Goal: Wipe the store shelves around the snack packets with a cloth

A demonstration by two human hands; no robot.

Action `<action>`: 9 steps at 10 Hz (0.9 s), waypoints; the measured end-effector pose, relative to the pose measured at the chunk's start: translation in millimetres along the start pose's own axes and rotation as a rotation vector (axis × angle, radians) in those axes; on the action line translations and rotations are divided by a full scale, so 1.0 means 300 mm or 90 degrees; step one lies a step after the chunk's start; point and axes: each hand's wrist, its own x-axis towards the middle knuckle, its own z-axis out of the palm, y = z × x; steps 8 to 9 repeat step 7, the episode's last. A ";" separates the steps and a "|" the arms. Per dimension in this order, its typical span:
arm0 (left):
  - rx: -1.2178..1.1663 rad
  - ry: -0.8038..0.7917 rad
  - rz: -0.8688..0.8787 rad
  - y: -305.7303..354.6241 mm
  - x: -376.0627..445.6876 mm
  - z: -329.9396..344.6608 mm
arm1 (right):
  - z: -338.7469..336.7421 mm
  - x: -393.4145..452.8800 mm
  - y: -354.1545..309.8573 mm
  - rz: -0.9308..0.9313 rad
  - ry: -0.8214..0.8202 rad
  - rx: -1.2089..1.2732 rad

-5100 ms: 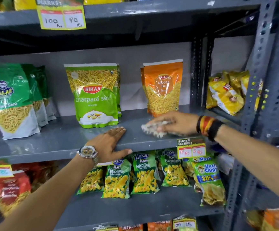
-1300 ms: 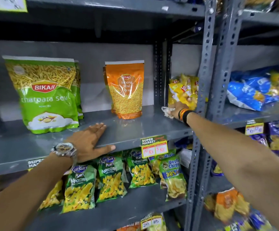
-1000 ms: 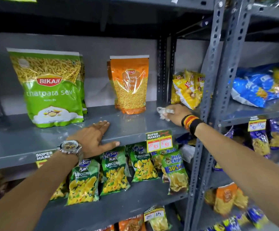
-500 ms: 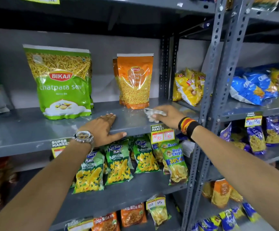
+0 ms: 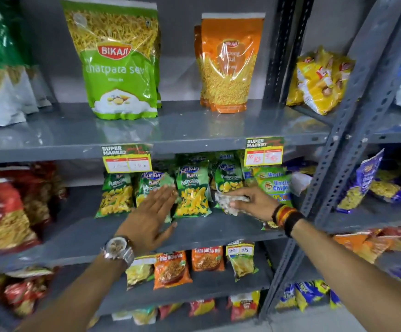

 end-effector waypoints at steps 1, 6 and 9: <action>-0.075 -0.122 -0.135 -0.035 -0.070 0.211 | 0.141 0.141 0.106 0.037 -0.024 -0.050; -0.098 -0.285 -0.370 0.018 -0.119 0.619 | 0.593 0.217 0.356 0.050 -0.066 -0.351; -0.132 -0.302 -0.363 0.040 -0.048 0.518 | 0.555 0.241 0.307 0.075 -0.103 -0.352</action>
